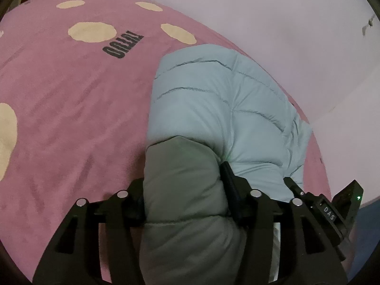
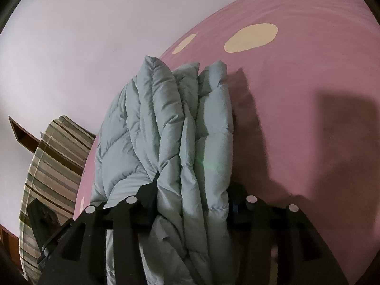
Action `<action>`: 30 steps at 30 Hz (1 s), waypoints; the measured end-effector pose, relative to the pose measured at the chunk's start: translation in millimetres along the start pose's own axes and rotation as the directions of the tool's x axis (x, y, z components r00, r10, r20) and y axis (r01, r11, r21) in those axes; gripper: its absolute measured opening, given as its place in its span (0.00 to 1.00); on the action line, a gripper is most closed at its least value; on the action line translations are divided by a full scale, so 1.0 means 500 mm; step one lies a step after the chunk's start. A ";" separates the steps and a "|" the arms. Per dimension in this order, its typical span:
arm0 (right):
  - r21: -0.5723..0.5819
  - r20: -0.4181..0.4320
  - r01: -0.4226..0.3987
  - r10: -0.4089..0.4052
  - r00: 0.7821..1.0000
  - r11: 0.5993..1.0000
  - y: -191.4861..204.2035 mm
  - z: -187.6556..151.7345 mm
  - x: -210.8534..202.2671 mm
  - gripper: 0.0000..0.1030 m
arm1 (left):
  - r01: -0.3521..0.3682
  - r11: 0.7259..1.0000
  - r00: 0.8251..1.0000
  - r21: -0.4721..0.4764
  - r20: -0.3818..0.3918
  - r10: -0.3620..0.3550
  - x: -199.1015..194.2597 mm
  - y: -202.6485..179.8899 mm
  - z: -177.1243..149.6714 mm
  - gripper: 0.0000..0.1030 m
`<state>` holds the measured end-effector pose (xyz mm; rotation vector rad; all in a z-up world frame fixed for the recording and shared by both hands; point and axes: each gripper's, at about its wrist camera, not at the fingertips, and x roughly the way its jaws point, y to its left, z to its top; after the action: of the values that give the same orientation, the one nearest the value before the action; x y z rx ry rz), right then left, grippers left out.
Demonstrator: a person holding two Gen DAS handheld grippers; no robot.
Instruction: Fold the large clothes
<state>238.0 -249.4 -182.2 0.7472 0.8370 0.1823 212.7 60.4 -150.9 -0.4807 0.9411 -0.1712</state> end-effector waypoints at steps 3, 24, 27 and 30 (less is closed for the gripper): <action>0.008 0.003 0.005 -0.005 1.000 1.000 -0.006 0.000 -0.007 0.51 | -0.016 1.000 1.000 0.010 0.005 0.016 -0.006 -0.002 -0.001 0.60; 0.022 0.033 0.066 -0.067 0.997 0.998 0.003 -0.010 -0.072 0.57 | -0.077 0.995 0.997 0.058 0.011 0.076 -0.037 -0.011 -0.007 0.79; 0.023 0.043 0.068 -0.069 0.997 0.997 0.007 -0.012 -0.085 0.57 | -0.084 0.994 0.996 0.075 0.016 0.084 -0.045 -0.015 -0.008 0.81; 0.024 0.050 0.069 -0.071 0.996 0.997 0.013 -0.011 -0.099 0.57 | -0.083 0.993 0.997 0.083 0.013 0.082 -0.056 -0.018 -0.006 0.81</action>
<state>201.9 -262.9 -150.3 0.7392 0.8163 0.0911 194.2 61.1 -127.6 -0.3643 0.9391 -0.1331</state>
